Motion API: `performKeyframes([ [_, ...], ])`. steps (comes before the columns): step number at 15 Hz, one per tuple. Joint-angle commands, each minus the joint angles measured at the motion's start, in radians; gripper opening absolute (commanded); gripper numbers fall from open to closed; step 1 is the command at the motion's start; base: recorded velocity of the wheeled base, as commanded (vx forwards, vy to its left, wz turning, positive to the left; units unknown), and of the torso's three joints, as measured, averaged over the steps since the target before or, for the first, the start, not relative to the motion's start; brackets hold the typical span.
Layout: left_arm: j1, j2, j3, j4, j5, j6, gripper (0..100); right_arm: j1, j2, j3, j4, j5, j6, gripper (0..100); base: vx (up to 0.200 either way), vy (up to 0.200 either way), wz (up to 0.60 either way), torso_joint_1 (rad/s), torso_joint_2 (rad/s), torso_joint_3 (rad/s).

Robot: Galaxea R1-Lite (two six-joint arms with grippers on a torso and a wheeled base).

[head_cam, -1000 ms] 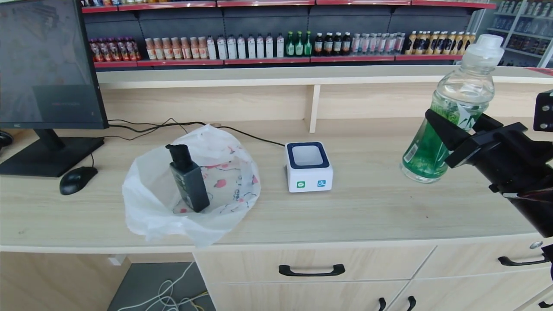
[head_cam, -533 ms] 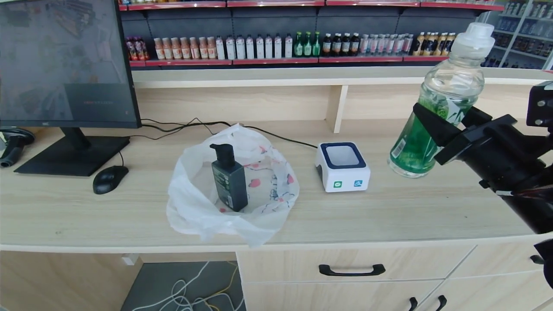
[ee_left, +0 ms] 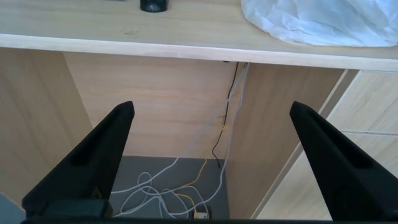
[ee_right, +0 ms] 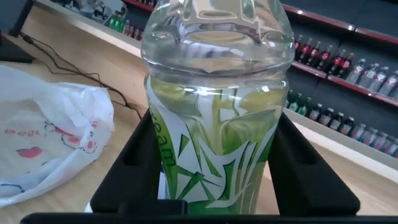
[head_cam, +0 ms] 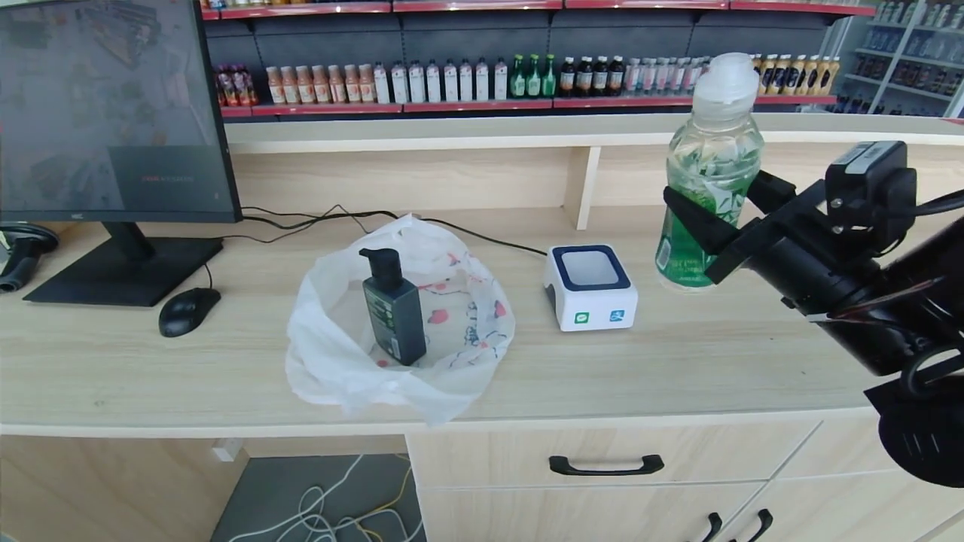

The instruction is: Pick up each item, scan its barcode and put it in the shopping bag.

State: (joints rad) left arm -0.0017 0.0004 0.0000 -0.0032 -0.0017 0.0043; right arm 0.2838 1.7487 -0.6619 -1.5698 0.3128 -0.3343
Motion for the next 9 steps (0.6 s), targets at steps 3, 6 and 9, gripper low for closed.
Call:
performKeyframes([
  [3,0.0,0.0,0.0,0.0,0.0,-0.001,100,0.063,0.091,-0.114,-0.001,-0.001,-0.143,0,0.0,0.0,0.0,0.0,0.0,0.0],
  [6,0.0,0.0,0.0,0.0,0.0,0.0,100,0.087,0.127,-0.151,-0.001,0.006,-0.238,0,0.0,0.0,0.0,0.0,0.0,0.0],
  [9,0.0,0.0,0.0,0.0,0.0,0.002,100,0.087,0.15,-0.154,-0.001,0.057,-0.27,0,0.0,0.0,0.0,0.0,0.0,0.0],
])
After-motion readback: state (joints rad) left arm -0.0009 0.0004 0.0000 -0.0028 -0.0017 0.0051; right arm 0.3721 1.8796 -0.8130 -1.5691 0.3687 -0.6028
